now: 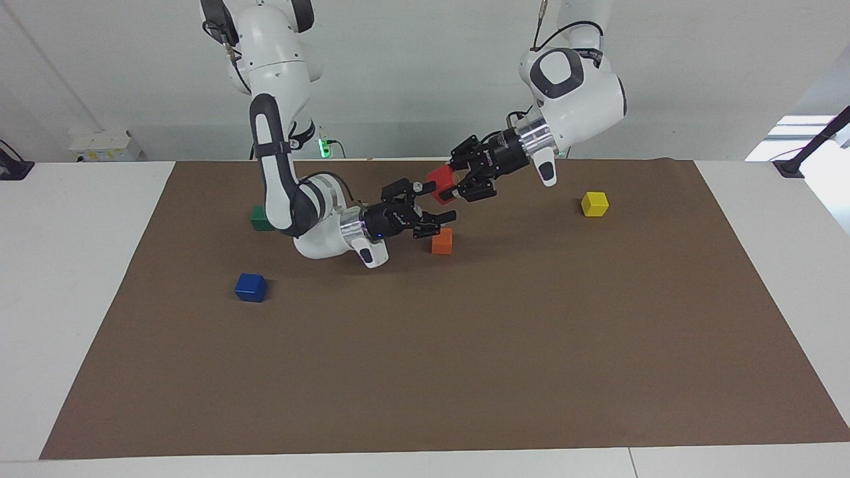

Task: Transfer red block to right arm and stack on blue block
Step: 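Carry the red block toward the right gripper and grasp it there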

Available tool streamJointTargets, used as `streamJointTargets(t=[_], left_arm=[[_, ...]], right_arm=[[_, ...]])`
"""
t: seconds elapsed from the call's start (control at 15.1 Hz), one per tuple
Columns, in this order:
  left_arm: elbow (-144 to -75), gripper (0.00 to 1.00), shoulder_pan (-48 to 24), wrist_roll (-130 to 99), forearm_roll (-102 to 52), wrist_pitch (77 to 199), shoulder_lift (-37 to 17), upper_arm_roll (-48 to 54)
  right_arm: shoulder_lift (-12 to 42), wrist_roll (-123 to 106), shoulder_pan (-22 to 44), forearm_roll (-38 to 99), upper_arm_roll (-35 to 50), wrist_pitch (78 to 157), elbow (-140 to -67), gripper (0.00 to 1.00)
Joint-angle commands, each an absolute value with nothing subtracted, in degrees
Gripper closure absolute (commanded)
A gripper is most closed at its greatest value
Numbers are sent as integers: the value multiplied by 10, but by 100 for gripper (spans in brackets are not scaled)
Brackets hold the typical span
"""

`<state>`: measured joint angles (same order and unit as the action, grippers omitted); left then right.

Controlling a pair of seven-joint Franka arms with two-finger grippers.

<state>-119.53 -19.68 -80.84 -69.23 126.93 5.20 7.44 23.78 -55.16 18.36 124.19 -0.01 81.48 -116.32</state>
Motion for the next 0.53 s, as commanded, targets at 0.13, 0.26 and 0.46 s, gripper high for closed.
streamJointTargets(t=[0.13,0.26,0.46], left_arm=[[-1180,100,-192,-766,-722,1293,33,76],[-1168,100,-196,-766,-722,1309,20,76],[-1164,100,-197,-766,-722,1318,15,76]], right_arm=[[247,-566,184,1245,0,830,-1148,0],[247,-566,184,1245,0,837,-1148,0],[247,-570,184,1245,0,845,-1148,5]])
